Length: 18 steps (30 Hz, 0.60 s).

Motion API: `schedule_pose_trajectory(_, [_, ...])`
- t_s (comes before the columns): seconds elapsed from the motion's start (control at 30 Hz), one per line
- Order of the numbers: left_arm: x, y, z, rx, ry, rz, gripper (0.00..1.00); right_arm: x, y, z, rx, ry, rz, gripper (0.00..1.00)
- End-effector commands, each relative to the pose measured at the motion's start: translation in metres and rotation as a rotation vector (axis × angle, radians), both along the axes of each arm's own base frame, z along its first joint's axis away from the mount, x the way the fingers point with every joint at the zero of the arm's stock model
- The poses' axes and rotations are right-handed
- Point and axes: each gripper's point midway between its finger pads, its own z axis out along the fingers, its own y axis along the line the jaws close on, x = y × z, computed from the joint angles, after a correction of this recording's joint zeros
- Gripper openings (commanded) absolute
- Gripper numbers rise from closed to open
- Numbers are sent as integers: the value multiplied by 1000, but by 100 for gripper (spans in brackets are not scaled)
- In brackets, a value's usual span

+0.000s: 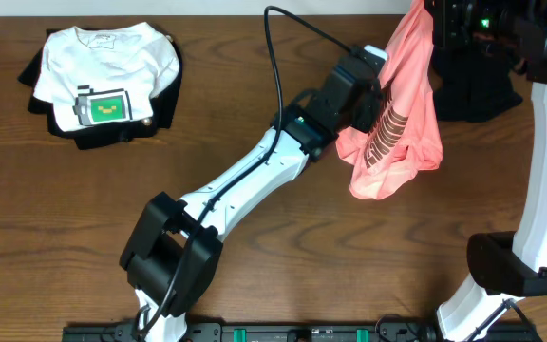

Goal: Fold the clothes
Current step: 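Reach the left gripper to the hanging shirt's lower edge and grasp it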

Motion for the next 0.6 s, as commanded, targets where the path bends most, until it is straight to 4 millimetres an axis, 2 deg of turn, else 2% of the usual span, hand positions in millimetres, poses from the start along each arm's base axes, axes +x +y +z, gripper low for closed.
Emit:
schedule_pose_trajectory(0.0, [7,4,-21,42,7,42,50,-4,-3,11,5,-30,-7,1])
schedule_pose_trajectory(0.3, [9,3,-54,86,50,44,50,-4,-3,11,5,-30,-7,1])
schedule_pose_trajectory(0.57, [14,15,-62,135,48,95,50,-4,-3,11,2,-31,-5,1])
